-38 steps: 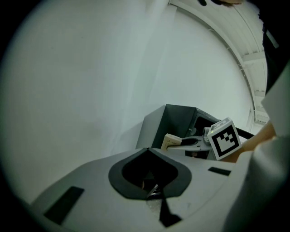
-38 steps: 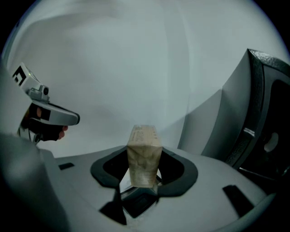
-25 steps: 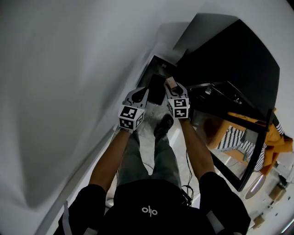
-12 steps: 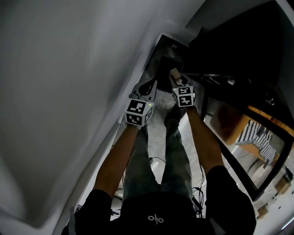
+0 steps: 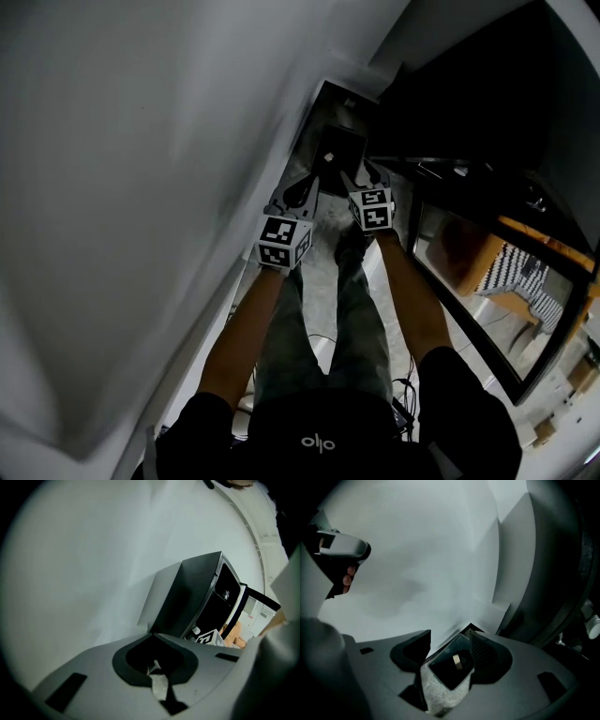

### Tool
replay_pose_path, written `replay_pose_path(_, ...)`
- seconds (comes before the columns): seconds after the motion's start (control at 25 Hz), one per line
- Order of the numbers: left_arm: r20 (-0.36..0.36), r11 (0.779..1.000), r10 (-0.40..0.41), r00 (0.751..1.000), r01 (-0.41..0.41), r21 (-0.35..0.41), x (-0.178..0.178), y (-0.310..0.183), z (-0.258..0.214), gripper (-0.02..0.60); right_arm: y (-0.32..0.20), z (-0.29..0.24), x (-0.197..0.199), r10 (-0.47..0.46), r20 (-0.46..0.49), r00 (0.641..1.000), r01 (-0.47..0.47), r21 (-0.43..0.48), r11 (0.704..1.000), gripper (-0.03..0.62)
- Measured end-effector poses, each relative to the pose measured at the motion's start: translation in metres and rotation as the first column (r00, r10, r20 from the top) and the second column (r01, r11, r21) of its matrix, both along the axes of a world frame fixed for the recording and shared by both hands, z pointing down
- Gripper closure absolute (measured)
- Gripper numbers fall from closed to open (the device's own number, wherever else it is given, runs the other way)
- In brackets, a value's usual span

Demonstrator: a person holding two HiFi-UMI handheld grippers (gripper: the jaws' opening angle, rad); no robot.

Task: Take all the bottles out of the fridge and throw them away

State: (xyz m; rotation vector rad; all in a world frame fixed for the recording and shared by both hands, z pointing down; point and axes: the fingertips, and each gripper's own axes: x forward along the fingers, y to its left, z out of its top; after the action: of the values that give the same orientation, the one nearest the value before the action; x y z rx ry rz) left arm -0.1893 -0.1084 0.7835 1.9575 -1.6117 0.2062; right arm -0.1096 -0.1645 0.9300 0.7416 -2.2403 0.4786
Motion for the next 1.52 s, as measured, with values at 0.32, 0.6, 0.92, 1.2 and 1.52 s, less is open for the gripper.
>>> replay_pose_path(0.32, -0.002, 0.999, 0.044, 0.999, -0.044, 0.026, 0.029, 0.009, -0.079, 0.581, 0.017, -0.137, 0.05, 0.118, 0.097, 0.988, -0.125, 0.067, 0.99, 0.407)
replay_pose_path(0.6, 0.006, 0.985, 0.118, 0.993, -0.118, 0.122, 0.067, -0.011, -0.177, 0.581, 0.008, -0.275, 0.086, 0.215, 0.192, 0.958, -0.251, 0.186, 0.95, 0.574)
replay_pose_path(0.92, 0.024, 0.947, 0.193, 0.981, -0.192, 0.256, 0.122, -0.029, -0.29, 0.581, 0.01, -0.402, 0.126, 0.264, 0.287, 0.921, -0.344, 0.277, 0.897, 0.585)
replay_pose_path(1.2, 0.043, 0.916, 0.262, 0.964, -0.263, 0.304, 0.161, -0.029, -0.331, 0.581, 0.02, -0.449, 0.168, 0.336, 0.321, 0.885, -0.435, 0.319, 0.842, 0.585)
replay_pose_path(1.52, 0.072, 0.886, 0.328, 0.942, -0.333, 0.323, 0.19, -0.03, -0.349, 0.581, 0.023, -0.465, 0.189, 0.366, 0.329, 0.87, -0.471, 0.343, 0.812, 0.585)
